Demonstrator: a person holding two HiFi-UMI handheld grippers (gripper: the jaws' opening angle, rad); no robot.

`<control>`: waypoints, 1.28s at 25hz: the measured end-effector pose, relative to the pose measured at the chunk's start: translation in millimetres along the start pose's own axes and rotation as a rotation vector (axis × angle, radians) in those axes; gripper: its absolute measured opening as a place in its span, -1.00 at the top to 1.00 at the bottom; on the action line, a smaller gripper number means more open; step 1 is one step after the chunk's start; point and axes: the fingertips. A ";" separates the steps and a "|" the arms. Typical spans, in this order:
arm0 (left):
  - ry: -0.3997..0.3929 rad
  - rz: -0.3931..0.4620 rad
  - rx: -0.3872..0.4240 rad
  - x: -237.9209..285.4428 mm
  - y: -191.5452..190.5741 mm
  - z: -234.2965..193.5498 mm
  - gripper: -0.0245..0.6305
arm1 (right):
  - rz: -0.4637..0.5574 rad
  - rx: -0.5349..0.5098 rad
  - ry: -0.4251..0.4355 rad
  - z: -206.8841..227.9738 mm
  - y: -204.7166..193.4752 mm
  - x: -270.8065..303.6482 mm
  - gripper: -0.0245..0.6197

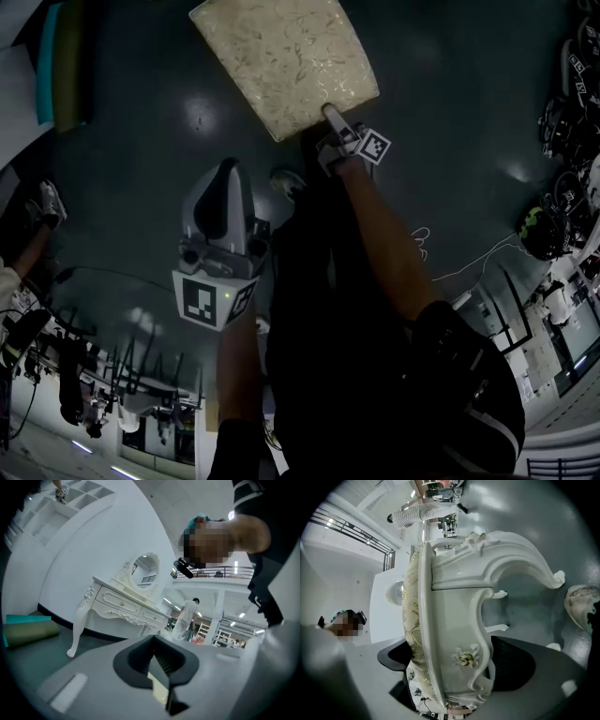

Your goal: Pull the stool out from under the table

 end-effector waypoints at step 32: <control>0.019 0.038 -0.054 -41.4 100.9 74.9 0.90 | -0.111 -0.308 -0.289 -185.4 7.1 -37.0 0.93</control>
Point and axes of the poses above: the fingertips, and each gripper's own axes: x forward along the fingers, z to its right, y out of its top, and after that the axes turned 3 degrees about -y, right-handed
